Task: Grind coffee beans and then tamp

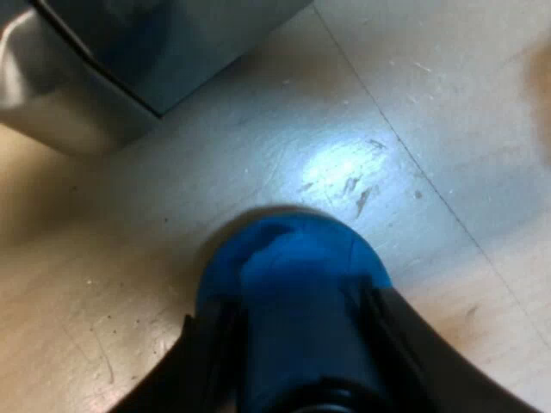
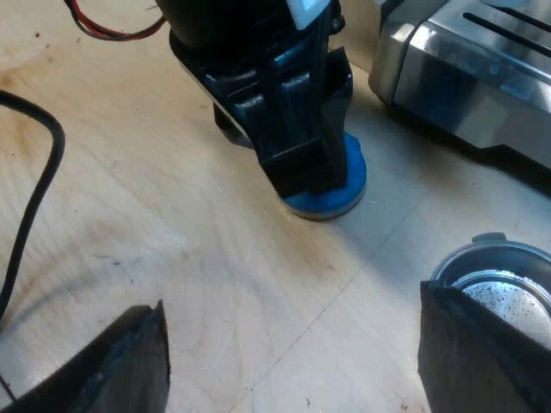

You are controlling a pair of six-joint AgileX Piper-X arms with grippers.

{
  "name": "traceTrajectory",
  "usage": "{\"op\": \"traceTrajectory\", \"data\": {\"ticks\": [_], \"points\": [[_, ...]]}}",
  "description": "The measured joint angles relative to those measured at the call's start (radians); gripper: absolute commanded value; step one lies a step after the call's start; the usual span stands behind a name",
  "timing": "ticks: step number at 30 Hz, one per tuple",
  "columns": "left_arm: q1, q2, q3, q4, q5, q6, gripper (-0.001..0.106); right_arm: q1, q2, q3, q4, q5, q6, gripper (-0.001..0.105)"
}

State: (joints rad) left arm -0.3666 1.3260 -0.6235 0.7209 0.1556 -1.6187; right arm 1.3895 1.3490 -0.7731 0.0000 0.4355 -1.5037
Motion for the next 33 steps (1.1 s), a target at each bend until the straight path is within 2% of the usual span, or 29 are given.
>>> {"op": "traceTrajectory", "data": {"ticks": [3, 8, 14, 19, 23, 24, 25, 33], "points": [[0.000, -0.003, 0.000, 0.009, 0.000, 0.000, 0.000, 0.000, 0.000, 0.000, 0.000, 0.000, 0.000, 0.062], [0.000, -0.036, -0.002, 0.036, 0.000, 0.000, 0.000, 0.000, 0.000, 0.000, 0.000, 0.000, 0.000, 0.062], [0.000, -0.209, 0.001, 0.076, 0.000, 0.000, 0.000, 0.000, 0.000, 0.000, 0.000, 0.046, 0.000, 0.062], [0.000, -0.380, 0.001, 0.157, 0.002, 0.000, 0.000, 0.000, 0.000, 0.000, 0.000, 0.159, 0.000, 0.062], [0.000, -0.469, 0.001, 0.218, 0.022, 0.000, 0.000, 0.000, 0.000, 0.000, 0.000, 0.167, -0.026, 0.062], [-0.007, -0.487, 0.001, 0.229, 0.027, 0.000, 0.000, 0.000, -0.009, 0.000, 0.000, 0.168, -0.065, 0.062], [-0.014, -0.505, 0.001, 0.237, 0.031, -0.002, 0.000, 0.000, -0.020, 0.000, 0.009, 0.168, -0.076, 0.062], [-0.122, -0.535, -0.007, 0.251, 0.038, -0.013, 0.000, 0.000, -0.094, 0.000, 0.061, 0.171, -0.087, 0.062]]}}
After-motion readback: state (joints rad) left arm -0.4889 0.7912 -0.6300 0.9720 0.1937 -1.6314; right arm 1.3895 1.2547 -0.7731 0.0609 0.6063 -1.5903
